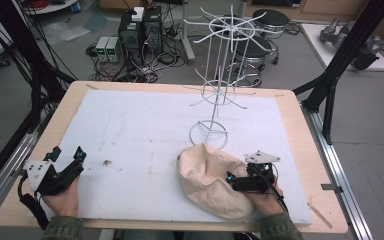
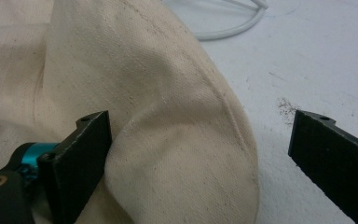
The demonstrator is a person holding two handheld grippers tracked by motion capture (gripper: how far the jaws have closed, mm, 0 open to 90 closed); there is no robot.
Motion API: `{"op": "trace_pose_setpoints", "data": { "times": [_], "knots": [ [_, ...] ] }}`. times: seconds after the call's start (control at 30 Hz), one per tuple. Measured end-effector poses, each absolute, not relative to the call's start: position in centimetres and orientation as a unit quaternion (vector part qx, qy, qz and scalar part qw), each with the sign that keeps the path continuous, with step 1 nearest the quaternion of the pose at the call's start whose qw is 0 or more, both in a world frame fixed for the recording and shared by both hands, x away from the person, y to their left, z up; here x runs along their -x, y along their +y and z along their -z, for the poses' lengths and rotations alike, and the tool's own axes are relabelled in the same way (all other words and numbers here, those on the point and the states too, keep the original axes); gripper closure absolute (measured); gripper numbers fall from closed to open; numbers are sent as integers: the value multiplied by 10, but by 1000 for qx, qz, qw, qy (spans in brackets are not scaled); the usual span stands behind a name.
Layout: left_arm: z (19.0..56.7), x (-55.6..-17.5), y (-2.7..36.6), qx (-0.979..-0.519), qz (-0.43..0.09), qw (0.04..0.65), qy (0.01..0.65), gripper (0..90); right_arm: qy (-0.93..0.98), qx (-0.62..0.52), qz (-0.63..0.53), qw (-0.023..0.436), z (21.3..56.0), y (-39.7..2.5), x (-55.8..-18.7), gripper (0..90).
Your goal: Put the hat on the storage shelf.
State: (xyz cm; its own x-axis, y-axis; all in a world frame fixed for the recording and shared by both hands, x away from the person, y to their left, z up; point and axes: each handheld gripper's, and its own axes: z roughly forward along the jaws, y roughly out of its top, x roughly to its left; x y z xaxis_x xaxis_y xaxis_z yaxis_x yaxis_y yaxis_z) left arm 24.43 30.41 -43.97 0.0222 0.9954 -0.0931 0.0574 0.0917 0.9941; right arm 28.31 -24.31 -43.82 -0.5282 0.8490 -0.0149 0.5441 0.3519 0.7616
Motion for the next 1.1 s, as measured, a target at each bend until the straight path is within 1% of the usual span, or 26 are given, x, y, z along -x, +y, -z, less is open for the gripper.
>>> {"op": "trace_pose_setpoints", "data": {
  "times": [0.07, 0.1, 0.2, 0.3, 0.37, 0.4, 0.43, 0.53, 0.63, 0.7, 0.8, 0.93, 1.1],
  "knots": [
    [440, -244, 304, -498, -455, 513, 530, 284, 797, -440, -360, 206, 439, -242, -284, 57],
    [440, -244, 304, -498, -455, 513, 530, 284, 798, -444, -357, 198, 439, -242, -285, 77],
    [440, -244, 303, -498, -455, 513, 531, 284, 805, -453, -350, 155, 441, -242, -288, 177],
    [440, -244, 303, -497, -456, 513, 531, 284, 809, -459, -340, 135, 441, -240, -289, 254],
    [440, -244, 303, -497, -457, 511, 532, 284, 812, -463, -330, 135, 440, -238, -290, 289],
    [440, -244, 303, -497, -457, 511, 532, 284, 812, -463, -330, 135, 440, -238, -290, 289],
    [440, -244, 303, -497, -457, 511, 532, 284, 816, -462, -316, 143, 439, -236, -289, 343],
    [441, -243, 303, -494, -451, 516, 535, 286, 818, -464, -307, 148, 438, -234, -289, 398],
    [441, -243, 303, -494, -451, 516, 535, 286, 816, -466, -307, 153, 437, -235, -289, 492],
    [441, -243, 303, -493, -451, 516, 536, 286, 814, -468, -308, 152, 436, -236, -289, 584],
    [441, -244, 304, -493, -450, 515, 538, 288, 807, -476, -314, 152, 435, -239, -288, 666],
    [441, -243, 305, -490, -450, 517, 539, 289, 802, -483, -313, 157, 432, -239, -287, 709],
    [441, -244, 306, -487, -450, 518, 540, 289, 786, -496, -344, 130, 432, -249, -289, 715]
  ]
}}
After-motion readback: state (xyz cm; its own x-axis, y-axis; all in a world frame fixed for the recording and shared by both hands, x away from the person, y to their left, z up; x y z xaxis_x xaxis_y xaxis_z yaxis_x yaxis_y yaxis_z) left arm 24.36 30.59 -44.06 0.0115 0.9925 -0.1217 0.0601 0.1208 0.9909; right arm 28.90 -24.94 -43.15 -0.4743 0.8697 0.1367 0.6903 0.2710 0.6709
